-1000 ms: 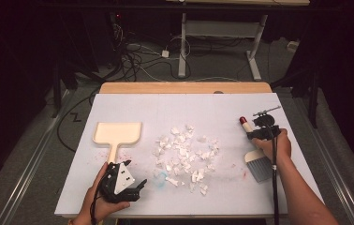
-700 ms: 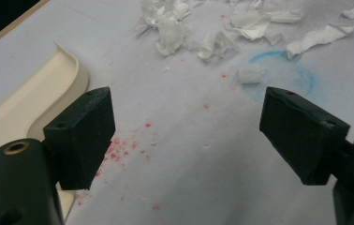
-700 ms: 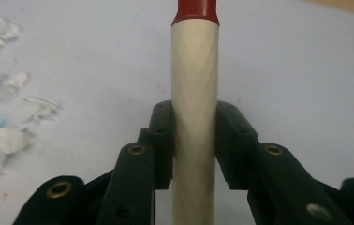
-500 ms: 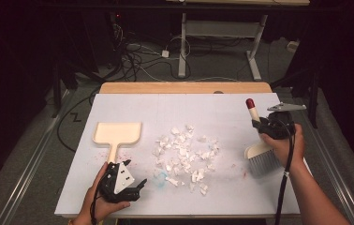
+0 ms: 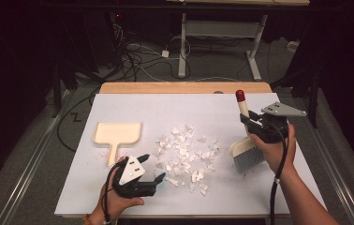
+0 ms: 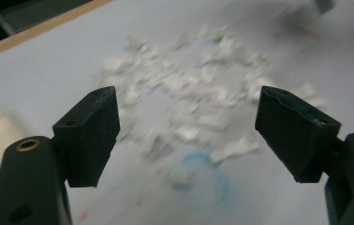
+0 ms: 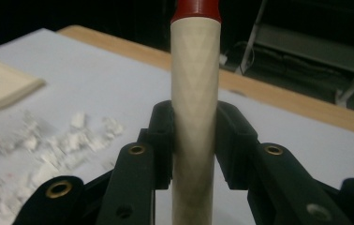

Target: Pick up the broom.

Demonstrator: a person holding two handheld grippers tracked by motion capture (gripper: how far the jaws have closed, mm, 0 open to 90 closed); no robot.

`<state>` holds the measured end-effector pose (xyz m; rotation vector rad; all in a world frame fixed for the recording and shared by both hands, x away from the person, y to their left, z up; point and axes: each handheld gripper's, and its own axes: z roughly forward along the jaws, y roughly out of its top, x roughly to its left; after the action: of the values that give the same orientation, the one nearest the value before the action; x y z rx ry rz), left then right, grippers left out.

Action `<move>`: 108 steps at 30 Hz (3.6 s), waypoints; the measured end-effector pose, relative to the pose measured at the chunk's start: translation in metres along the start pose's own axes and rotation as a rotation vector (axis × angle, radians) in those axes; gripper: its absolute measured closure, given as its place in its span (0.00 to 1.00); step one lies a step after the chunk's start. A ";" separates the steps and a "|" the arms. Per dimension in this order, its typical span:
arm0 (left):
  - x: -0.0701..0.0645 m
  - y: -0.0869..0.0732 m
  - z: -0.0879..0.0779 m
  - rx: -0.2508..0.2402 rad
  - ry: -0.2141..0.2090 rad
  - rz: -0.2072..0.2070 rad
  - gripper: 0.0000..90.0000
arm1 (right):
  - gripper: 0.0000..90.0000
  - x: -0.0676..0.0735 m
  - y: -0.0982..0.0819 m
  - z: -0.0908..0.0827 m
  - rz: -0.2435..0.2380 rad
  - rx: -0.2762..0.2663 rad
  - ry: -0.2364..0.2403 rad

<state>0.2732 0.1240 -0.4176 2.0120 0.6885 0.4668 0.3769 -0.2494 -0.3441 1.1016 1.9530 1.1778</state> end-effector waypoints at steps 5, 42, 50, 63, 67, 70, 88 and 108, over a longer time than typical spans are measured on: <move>-0.019 0.036 0.023 -0.052 -0.078 0.006 0.25 | 0.79 0.029 0.012 -0.014 -0.042 -0.089 0.040; -0.013 0.054 0.041 -0.035 -0.337 0.114 0.72 | 0.53 0.069 -0.018 -0.059 -0.265 -0.131 0.418; -0.016 0.037 0.029 -0.001 -0.459 0.178 0.72 | 0.45 0.076 -0.045 -0.032 -0.347 0.149 0.625; -0.024 0.029 0.034 0.032 -0.589 0.232 0.72 | 0.56 0.104 -0.063 -0.013 -0.418 0.278 0.834; -0.026 0.028 0.037 0.034 -0.613 0.228 0.71 | 0.63 0.113 -0.063 -0.011 -0.440 0.286 0.878; -0.024 0.028 0.037 0.018 -0.620 0.214 0.71 | 0.71 0.113 -0.064 -0.011 -0.446 0.272 0.909; 0.001 0.012 -0.010 -0.051 -0.080 0.228 0.29 | 0.75 0.082 -0.056 -0.024 -0.385 0.173 0.630; 0.036 -0.071 -0.039 0.064 0.185 0.022 0.19 | 0.75 0.022 -0.049 -0.021 -0.256 0.150 0.319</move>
<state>0.2582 0.2016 -0.4573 2.0553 0.8034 0.6576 0.3323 -0.2514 -0.3811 0.7376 2.3775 1.1340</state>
